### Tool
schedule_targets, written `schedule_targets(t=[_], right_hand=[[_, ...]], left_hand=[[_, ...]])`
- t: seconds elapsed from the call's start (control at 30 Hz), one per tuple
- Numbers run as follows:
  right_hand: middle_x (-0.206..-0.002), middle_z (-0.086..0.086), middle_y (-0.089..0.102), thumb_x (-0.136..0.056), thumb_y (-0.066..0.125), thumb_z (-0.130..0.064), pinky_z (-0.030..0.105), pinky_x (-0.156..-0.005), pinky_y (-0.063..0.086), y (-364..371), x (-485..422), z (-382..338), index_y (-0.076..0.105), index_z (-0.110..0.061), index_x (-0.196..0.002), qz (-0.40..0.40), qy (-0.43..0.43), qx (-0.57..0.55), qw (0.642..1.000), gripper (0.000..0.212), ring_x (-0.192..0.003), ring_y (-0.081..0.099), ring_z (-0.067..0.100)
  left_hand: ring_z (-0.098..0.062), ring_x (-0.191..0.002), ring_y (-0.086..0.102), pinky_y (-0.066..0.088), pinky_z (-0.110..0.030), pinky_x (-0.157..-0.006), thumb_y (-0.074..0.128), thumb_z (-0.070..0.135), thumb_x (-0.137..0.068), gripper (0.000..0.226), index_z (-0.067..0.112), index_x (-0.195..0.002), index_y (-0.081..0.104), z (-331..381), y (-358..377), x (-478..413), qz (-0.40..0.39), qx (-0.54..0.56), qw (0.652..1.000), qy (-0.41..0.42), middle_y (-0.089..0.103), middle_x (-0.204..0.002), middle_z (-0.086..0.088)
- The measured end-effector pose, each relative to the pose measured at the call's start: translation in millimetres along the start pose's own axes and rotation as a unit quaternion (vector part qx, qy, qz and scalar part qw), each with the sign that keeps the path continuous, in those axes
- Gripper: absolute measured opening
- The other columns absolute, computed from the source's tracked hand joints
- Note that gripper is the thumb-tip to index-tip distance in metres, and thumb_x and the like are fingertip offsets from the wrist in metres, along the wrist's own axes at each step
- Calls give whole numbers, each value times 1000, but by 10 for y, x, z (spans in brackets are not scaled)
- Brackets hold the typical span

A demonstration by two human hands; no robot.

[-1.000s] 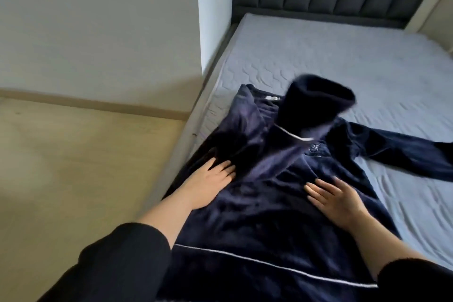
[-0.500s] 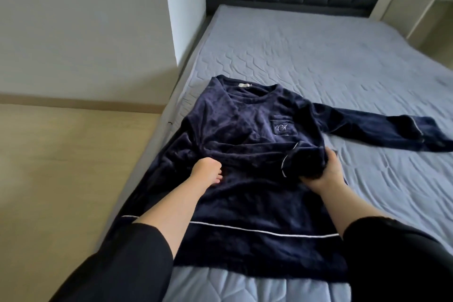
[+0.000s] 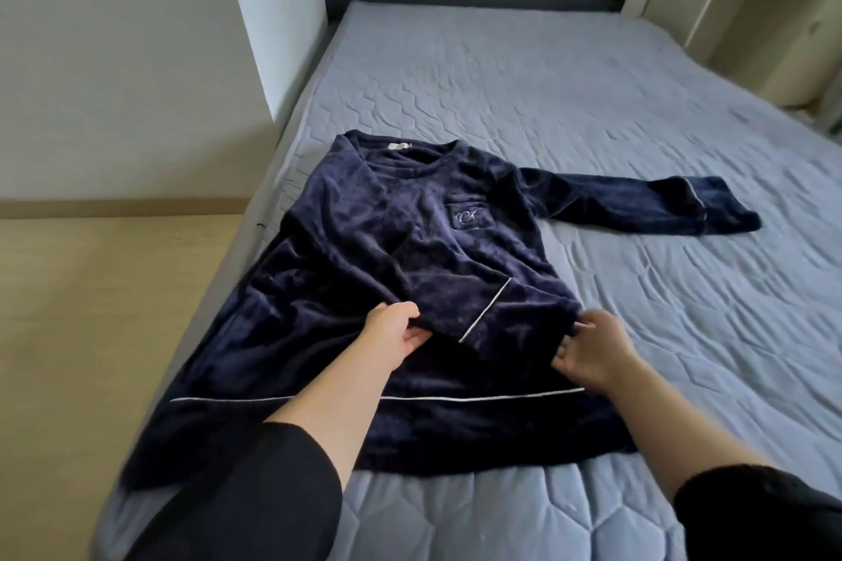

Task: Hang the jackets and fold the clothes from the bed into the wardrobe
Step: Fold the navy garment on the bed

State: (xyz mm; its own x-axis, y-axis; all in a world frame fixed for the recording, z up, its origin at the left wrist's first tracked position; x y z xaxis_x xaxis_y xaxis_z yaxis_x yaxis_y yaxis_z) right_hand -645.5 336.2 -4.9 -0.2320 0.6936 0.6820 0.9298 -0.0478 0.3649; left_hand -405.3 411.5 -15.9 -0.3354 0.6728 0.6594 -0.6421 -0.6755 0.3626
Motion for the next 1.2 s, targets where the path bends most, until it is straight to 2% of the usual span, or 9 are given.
schedule_targets(t=[0.1,0.2,0.5,0.6,0.7,0.83,0.9,1.0,1.2], right_hand=[[-62,2,54,-90,53,-38,30,-63,40,79,-17,-38,59,-16,-77,-15,-16,79,997,26,-61,52,19],[-84,13,65,-90,52,-6,31,-71,50,190,5,-58,62,-2,-104,-33,-56,74,995,18,-75,62,23],[-67,13,55,-81,55,7,25,-40,46,-53,98,316,58,-5,-85,63,-81,273,957,13,-59,56,24],[-70,10,59,-78,54,3,31,-52,51,-7,134,285,59,-7,-91,81,-158,266,948,17,-62,59,24],[-106,11,64,-75,55,-7,35,-80,47,-82,245,303,44,-10,-126,188,-239,410,860,52,-97,62,32],[-140,11,40,-74,54,-5,38,-99,34,-42,318,332,26,-11,-144,200,-361,569,712,76,-128,39,32],[-142,13,37,-78,52,-5,36,-108,25,86,292,271,29,-7,-144,180,-426,585,666,70,-130,32,31],[-152,11,31,-90,48,-12,37,-115,19,324,222,262,27,-7,-147,101,-486,615,612,61,-139,26,27],[-160,5,14,-99,32,-39,41,-117,13,36,-64,535,18,-20,-152,-12,-283,858,428,58,-145,16,18]], left_hand=[[-22,-60,66,56,-31,-54,37,-4,-86,21,4,-92,56,-41,32,95,-39,56,998,0,67,-72,-10],[-24,-64,67,57,-32,-60,37,5,-87,21,4,-87,59,-93,-8,117,-54,140,989,10,69,-69,-11],[-28,-86,65,53,-38,-59,63,10,-89,25,16,-112,54,-312,-36,196,-21,2,1000,-17,65,-105,-10],[-24,-67,63,53,-29,-44,57,-8,-86,28,10,-107,53,-346,59,231,16,-6,1000,16,65,-82,-10],[-24,-73,63,55,-32,-51,60,-7,-83,42,8,-121,48,-358,50,292,42,-87,993,61,64,-100,-12],[-31,-117,52,47,-40,-93,72,16,-79,92,16,-151,14,-364,-147,295,227,-428,820,305,44,-137,-12],[-32,-130,38,38,-43,-103,68,20,-84,84,13,-151,18,-313,-160,292,254,-532,683,431,37,-144,-14],[-26,-146,9,18,-46,-114,42,33,-98,62,19,-152,15,-340,-130,174,158,-734,521,407,12,-159,-6],[-16,-146,-14,-2,-46,-117,21,45,-102,56,30,-152,1,-356,-381,16,-15,-846,451,284,-7,-160,6]])
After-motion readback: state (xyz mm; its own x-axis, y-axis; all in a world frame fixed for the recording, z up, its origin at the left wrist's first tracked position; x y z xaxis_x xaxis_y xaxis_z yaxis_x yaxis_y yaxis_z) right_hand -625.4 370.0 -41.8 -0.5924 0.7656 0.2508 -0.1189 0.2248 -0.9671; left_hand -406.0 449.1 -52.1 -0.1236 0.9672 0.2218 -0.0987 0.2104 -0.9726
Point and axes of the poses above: each hand's wrist, its own x-axis away from the middle knuckle, its own y-axis out of the palm, z = x × y, the point moved 1 cm from there along -x, towards the middle knuckle
